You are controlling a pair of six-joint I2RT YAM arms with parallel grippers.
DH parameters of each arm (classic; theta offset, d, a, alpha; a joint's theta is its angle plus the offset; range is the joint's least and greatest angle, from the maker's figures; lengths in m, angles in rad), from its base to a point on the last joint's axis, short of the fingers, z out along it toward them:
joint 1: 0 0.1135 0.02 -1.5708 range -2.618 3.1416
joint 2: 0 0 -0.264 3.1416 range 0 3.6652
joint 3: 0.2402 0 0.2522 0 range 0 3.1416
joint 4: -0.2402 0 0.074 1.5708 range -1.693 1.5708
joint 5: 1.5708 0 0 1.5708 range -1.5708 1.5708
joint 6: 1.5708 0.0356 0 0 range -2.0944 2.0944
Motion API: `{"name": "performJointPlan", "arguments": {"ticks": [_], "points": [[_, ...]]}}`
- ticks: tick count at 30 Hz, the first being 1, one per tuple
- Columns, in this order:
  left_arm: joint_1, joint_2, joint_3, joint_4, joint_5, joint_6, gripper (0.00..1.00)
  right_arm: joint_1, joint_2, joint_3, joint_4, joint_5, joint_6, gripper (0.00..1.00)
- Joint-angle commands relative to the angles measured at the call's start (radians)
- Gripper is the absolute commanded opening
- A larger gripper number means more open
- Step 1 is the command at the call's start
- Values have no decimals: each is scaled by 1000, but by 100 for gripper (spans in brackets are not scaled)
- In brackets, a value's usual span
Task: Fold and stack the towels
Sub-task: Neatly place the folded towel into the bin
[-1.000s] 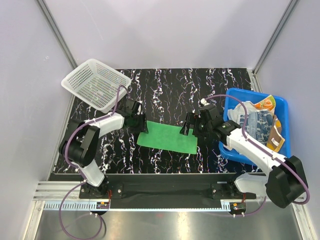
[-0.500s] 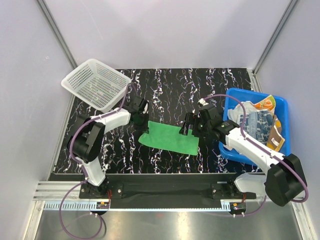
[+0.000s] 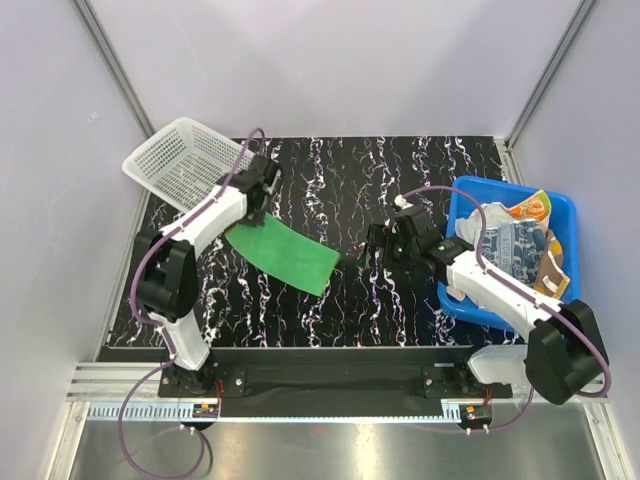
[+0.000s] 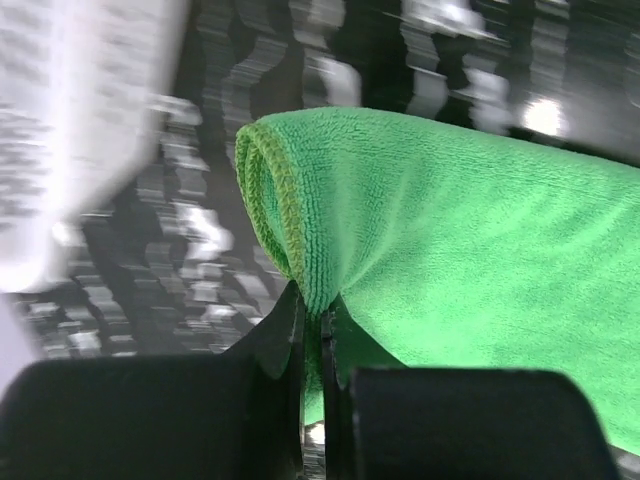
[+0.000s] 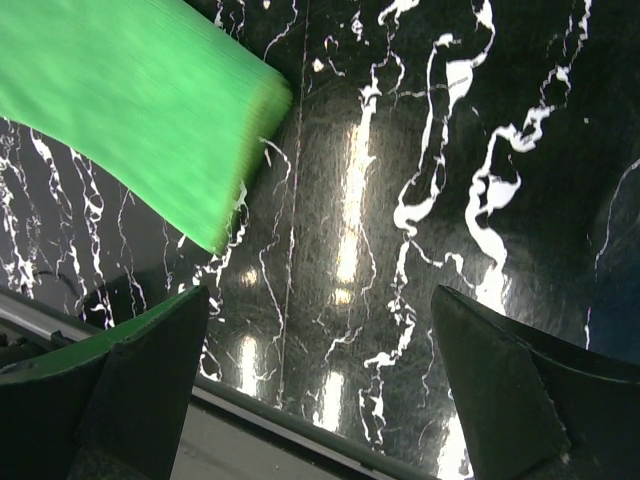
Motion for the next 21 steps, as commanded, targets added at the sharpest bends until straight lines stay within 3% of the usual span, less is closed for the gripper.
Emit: {"name": "performJointPlan", "arguments": {"ticks": [1, 8, 13, 21], "points": [[86, 22, 118, 34, -159, 137, 0, 8, 46, 57, 55, -15, -43, 100], [223, 126, 319, 186, -213, 315, 0, 9, 176, 106, 105, -23, -70, 100], [289, 212, 420, 308, -265, 366, 0, 8, 267, 149, 118, -18, -99, 100], [396, 429, 651, 379, -219, 419, 0, 8, 291, 175, 170, 38, -98, 100]]}}
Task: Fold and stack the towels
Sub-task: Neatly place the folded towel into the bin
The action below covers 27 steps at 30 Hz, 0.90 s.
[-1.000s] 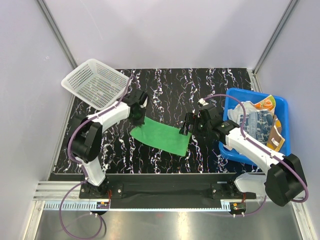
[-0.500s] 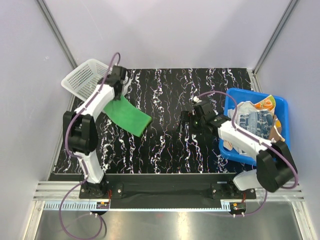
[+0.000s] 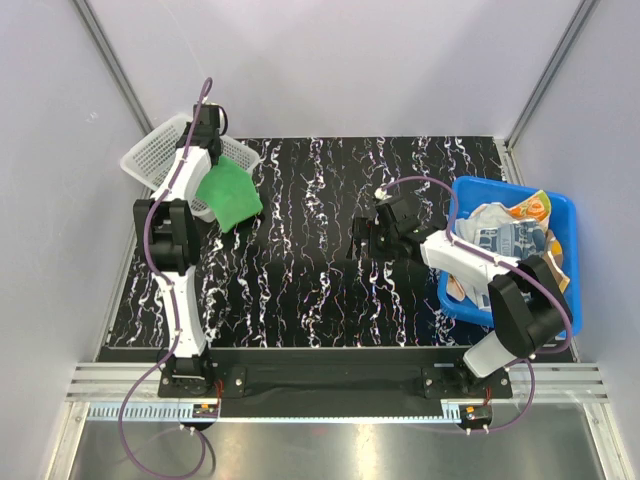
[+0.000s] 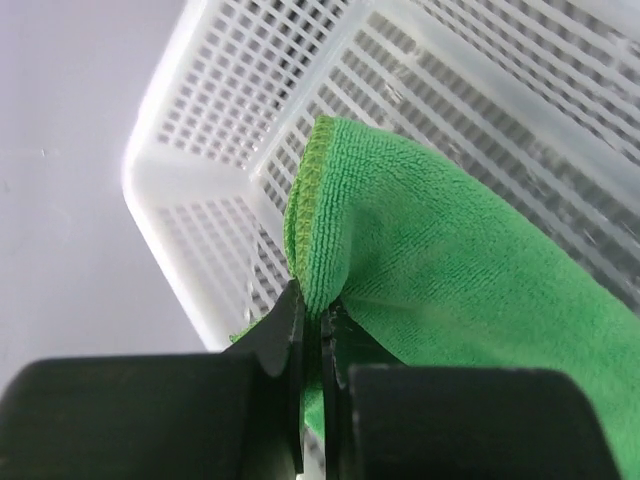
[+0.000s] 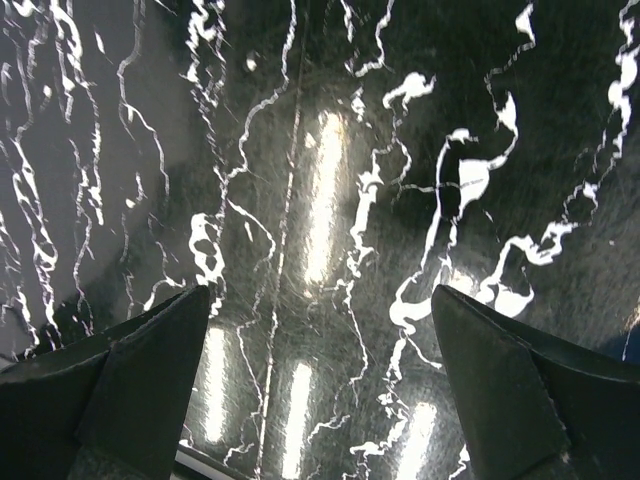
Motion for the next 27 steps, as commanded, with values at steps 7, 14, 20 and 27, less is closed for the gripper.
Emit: {"name": "performJointPlan", "arguments": {"ticks": [7, 14, 20, 27], "points": [[59, 190, 222, 190, 48, 78, 0, 6, 47, 108, 55, 22, -27, 100], [107, 293, 284, 279, 47, 77, 0, 6, 102, 151, 41, 28, -44, 100], [138, 353, 318, 340, 95, 115, 0, 3, 169, 212, 35, 28, -53, 100], [148, 382, 341, 403, 9, 154, 46, 3, 231, 251, 30, 22, -48, 100]]}}
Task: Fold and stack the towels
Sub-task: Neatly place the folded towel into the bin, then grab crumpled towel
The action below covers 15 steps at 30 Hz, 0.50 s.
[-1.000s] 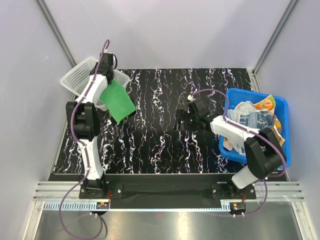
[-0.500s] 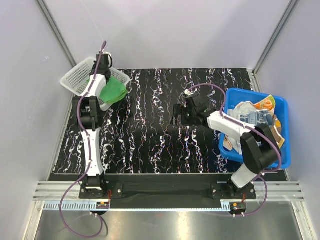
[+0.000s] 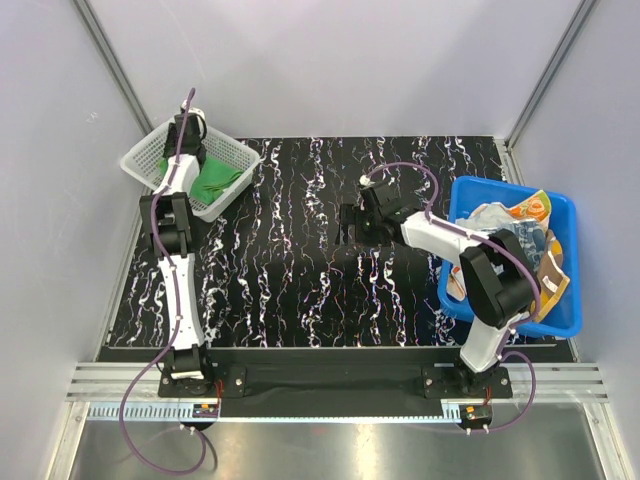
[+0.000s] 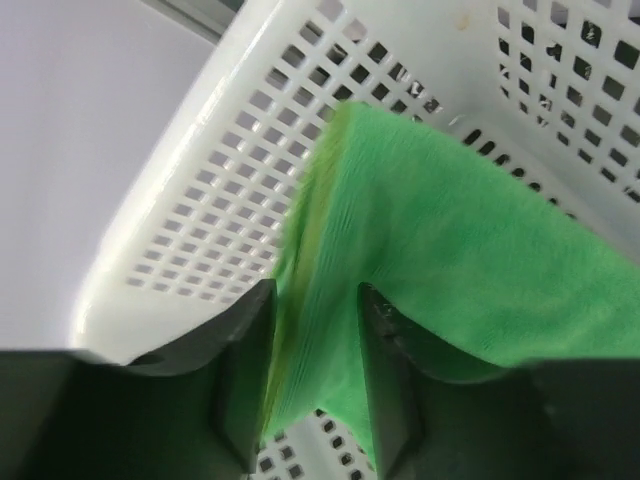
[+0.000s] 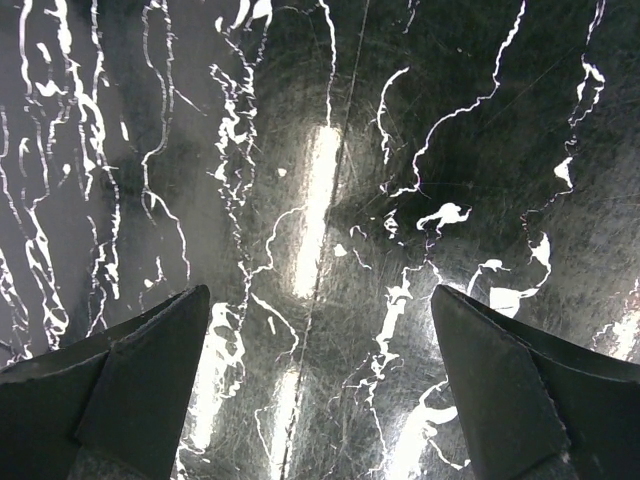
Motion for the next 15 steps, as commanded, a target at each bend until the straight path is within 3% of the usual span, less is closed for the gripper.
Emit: {"name": "performJointPlan", "arguments": {"ticks": [1, 2, 3, 6, 9, 12, 15], "points": [[-5, -42, 38, 128, -59, -19, 61, 3, 13, 49, 9, 30, -12, 100], [-6, -57, 39, 108, -44, -45, 80, 3, 13, 64, 0, 36, -12, 100], [-14, -80, 38, 85, -30, -69, 88, 3, 16, 79, -11, 45, -12, 100], [-57, -211, -29, 31, -10, -154, 99, 2, 4, 191, -100, 126, -12, 100], [-107, -410, -108, -100, 71, -345, 99, 0, -32, 341, -224, 317, -14, 100], [-159, -534, -184, -194, 163, -485, 99, -88, -49, 494, -389, 381, 23, 100], [-205, -773, -356, -231, 440, -570, 99, -217, -116, 521, -508, 459, 60, 100]]}}
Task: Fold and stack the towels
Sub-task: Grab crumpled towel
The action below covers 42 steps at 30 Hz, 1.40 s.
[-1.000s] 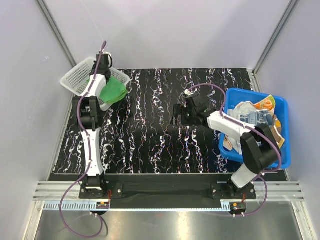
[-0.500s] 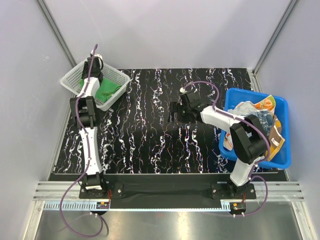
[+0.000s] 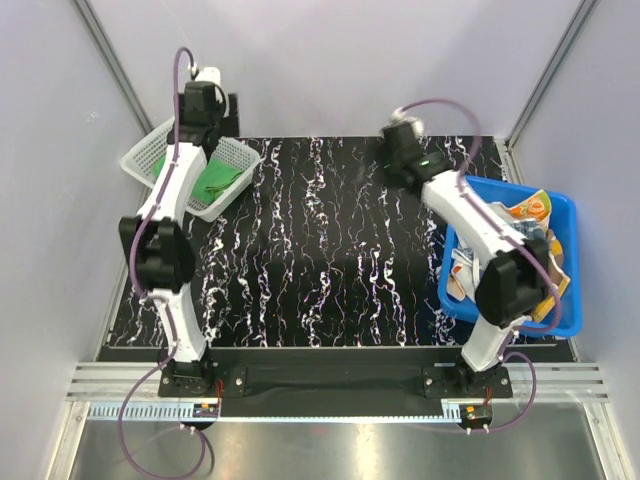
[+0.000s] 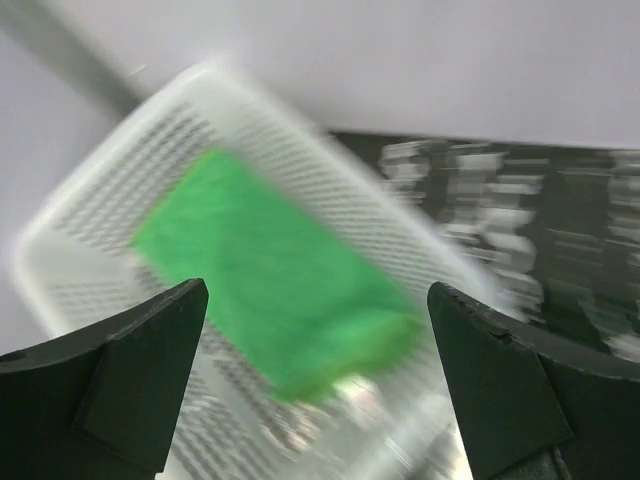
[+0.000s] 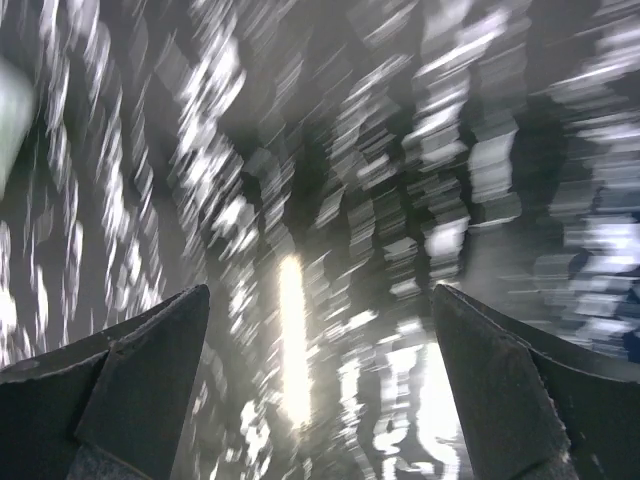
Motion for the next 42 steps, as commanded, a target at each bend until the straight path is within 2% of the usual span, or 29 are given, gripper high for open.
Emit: {"name": "performJointPlan", "arguments": {"ticks": [1, 3, 5, 7, 10, 11, 15, 19, 21, 23, 24, 26, 27, 30, 35, 38, 40, 42], "points": [[-62, -308, -210, -13, 302, -205, 99, -178, -136, 23, -214, 182, 45, 98], [-94, -414, -341, 54, 385, -204, 99, -244, -203, -17, -230, 243, 29, 97], [-143, -548, -479, 68, 422, -213, 99, -374, -236, -54, -271, 254, 10, 95], [-183, -647, -571, 56, 454, -239, 99, -538, -283, -124, -272, 209, 13, 88], [-199, -744, -657, 38, 532, -286, 99, -654, -331, -261, -224, 123, 24, 81], [-200, -761, -668, 41, 563, -300, 99, -707, -328, -320, -187, 101, 26, 80], [-246, -775, -667, -39, 729, -349, 99, -770, -268, -430, -78, -28, 18, 79], [-315, -764, -627, -156, 723, -290, 99, -789, -166, -444, -34, -2, -10, 78], [-321, -769, -634, -185, 697, -270, 99, -809, -123, -451, -14, -31, -23, 64], [-325, -774, -660, -191, 674, -254, 98, -812, -118, -447, 0, -26, -45, 44], [-326, -778, -670, -191, 657, -253, 98, -812, -124, -445, 5, -14, -53, 25], [-332, -780, -690, -189, 652, -256, 98, -812, -153, -427, 3, -3, -80, 13], [-338, -777, -696, -189, 645, -254, 98, -812, -167, -416, 0, -9, -89, 1], [-346, -764, -699, -197, 611, -268, 97, -812, -223, -340, -52, -8, -102, 0], [-358, -769, -729, -157, 606, -273, 98, -812, -319, -185, -152, -61, -106, 13], [-358, -804, -783, -88, 609, -279, 99, -810, -374, -155, -167, -112, -86, 20], [-358, -826, -803, -58, 625, -290, 99, -810, -395, -151, -178, -129, -70, 20], [-360, -833, -799, -64, 639, -288, 99, -810, -415, -148, -189, -141, -57, 11]]}}
